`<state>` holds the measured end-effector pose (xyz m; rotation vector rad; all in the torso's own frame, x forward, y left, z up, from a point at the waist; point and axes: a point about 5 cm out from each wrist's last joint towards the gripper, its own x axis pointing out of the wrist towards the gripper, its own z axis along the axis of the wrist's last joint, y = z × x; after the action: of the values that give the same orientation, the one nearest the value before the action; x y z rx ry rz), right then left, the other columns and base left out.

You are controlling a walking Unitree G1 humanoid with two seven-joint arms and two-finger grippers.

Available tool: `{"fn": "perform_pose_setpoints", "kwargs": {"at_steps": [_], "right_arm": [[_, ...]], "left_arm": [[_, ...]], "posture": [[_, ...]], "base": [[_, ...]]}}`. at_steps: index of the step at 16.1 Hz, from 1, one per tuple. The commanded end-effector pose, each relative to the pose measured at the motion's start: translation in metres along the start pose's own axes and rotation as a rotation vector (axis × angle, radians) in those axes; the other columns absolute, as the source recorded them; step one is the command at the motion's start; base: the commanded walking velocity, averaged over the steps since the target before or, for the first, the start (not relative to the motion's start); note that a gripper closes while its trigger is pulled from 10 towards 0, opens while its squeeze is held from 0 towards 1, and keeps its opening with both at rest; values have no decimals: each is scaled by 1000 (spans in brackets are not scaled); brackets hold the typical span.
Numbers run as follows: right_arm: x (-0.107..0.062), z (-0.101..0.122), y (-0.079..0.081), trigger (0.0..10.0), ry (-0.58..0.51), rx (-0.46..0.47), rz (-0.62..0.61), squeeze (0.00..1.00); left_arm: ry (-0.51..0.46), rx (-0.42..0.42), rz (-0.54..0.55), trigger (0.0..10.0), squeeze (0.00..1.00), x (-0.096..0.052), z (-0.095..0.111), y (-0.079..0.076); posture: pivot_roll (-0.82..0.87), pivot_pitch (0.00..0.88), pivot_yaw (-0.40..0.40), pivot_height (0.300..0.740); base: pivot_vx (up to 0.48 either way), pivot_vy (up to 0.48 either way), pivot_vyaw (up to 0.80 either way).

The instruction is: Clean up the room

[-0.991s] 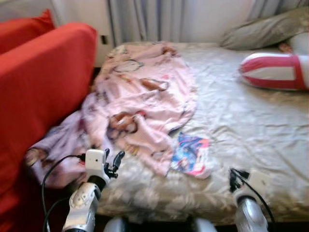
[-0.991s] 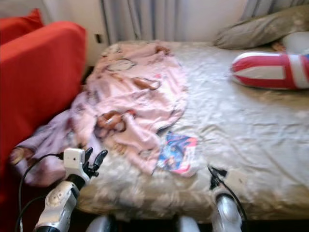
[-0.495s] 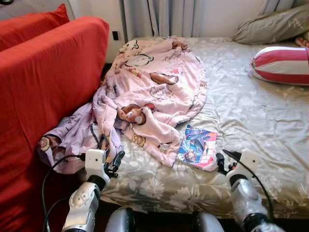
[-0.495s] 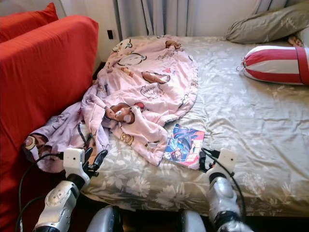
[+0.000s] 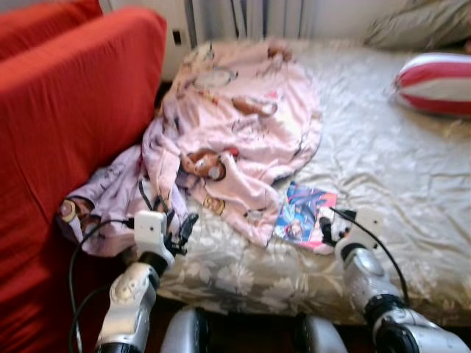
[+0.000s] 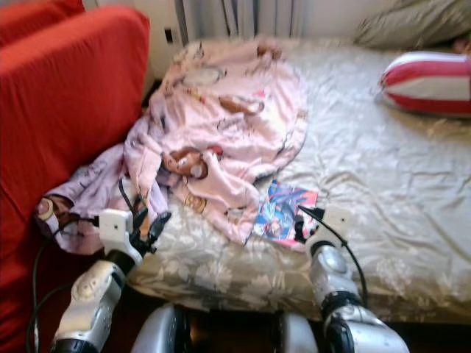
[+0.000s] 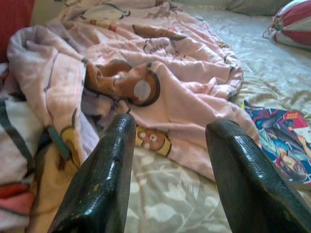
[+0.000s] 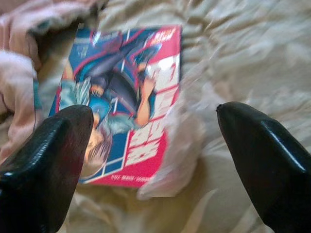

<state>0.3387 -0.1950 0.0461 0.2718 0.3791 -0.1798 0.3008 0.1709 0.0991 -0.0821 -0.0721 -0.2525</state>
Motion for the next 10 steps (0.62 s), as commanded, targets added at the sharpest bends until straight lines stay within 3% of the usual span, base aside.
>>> {"fn": "perform_pose_setpoints", "kwargs": {"at_steps": [1,10], "right_arm": [[0,-6,2,10000,34,-2,-6,0],[-1,-8,-12,10000,53,93,-81,0]], "left_arm": [[1,-7,1,10000,0,-3,3,-1],[14,-11,-5,10000,0,-16,17,-4]], "posture": [[127,231,46,601],[161,297,51,601]], "base": [[0,0,0],[0,0,0]]}}
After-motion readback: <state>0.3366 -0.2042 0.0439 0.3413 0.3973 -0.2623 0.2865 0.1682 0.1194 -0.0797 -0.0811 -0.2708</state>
